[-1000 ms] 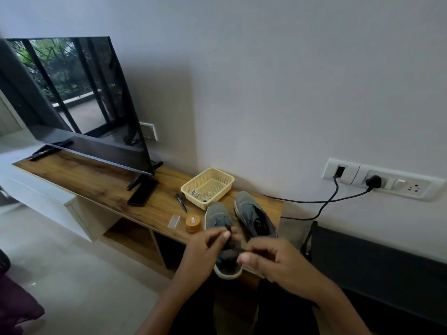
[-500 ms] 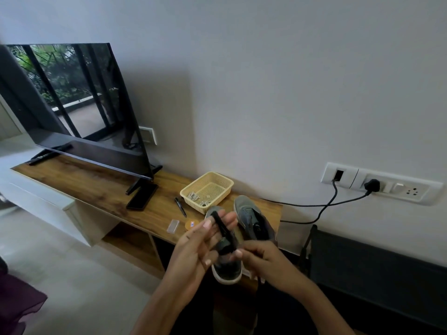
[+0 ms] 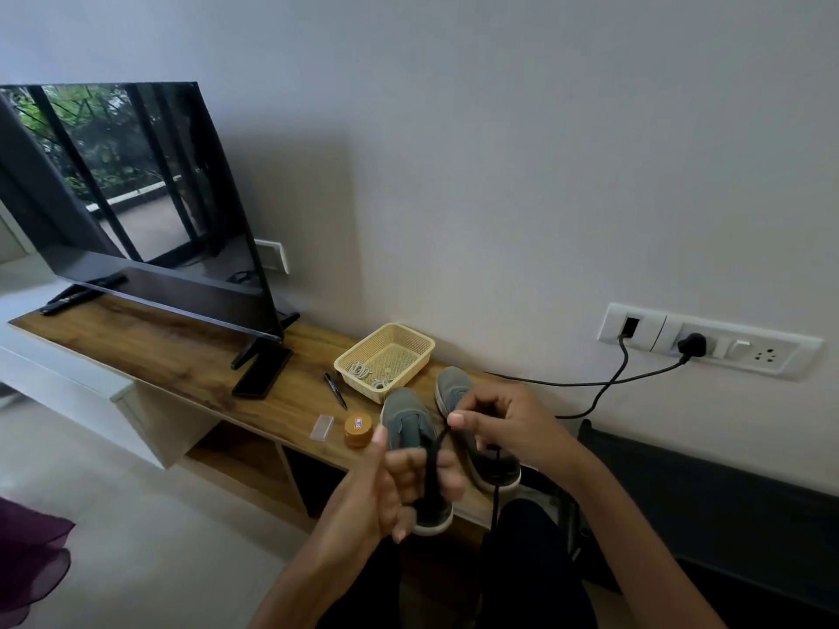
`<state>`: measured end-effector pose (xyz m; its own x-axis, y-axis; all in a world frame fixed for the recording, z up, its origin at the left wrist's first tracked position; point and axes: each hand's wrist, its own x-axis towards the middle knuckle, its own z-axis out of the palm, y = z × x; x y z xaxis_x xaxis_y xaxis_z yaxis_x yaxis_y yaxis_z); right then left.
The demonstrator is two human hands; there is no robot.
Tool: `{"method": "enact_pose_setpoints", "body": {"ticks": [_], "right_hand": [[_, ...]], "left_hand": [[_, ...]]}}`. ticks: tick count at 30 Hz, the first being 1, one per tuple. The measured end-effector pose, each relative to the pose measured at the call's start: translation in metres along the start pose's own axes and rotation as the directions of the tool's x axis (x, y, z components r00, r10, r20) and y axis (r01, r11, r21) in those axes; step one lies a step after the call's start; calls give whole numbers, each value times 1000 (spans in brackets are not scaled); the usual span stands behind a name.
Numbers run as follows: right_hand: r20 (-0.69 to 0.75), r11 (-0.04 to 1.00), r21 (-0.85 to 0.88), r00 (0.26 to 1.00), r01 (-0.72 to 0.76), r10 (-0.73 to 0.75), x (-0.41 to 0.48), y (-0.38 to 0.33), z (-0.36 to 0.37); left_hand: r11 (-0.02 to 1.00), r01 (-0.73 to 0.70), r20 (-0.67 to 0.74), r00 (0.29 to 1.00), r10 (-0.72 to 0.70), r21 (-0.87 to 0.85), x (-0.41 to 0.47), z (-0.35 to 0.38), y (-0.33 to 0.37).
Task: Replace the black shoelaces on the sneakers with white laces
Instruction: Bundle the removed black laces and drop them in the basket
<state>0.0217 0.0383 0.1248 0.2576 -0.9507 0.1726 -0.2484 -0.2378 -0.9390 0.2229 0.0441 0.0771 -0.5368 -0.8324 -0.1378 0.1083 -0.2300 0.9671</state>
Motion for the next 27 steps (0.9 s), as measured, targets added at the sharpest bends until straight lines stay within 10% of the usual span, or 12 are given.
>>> {"method": "enact_pose_setpoints", "body": {"ticks": [8, 13, 17, 27], "right_hand": [[92, 991, -66, 988, -120, 126, -11, 41, 43], [289, 972, -229, 951, -46, 113, -16, 22, 38], [181, 989, -142, 981, -49, 75, -12, -1, 14], [35, 990, -52, 991, -128, 130, -6, 35, 19]], "left_hand": [[907, -42, -30, 999, 33, -419, 3, 6, 15], [988, -57, -185, 979, 83, 140, 13, -10, -3], [925, 25, -79, 997, 5, 380, 9, -9, -10], [964, -26, 1, 1000, 27, -266, 11, 6, 1]]}}
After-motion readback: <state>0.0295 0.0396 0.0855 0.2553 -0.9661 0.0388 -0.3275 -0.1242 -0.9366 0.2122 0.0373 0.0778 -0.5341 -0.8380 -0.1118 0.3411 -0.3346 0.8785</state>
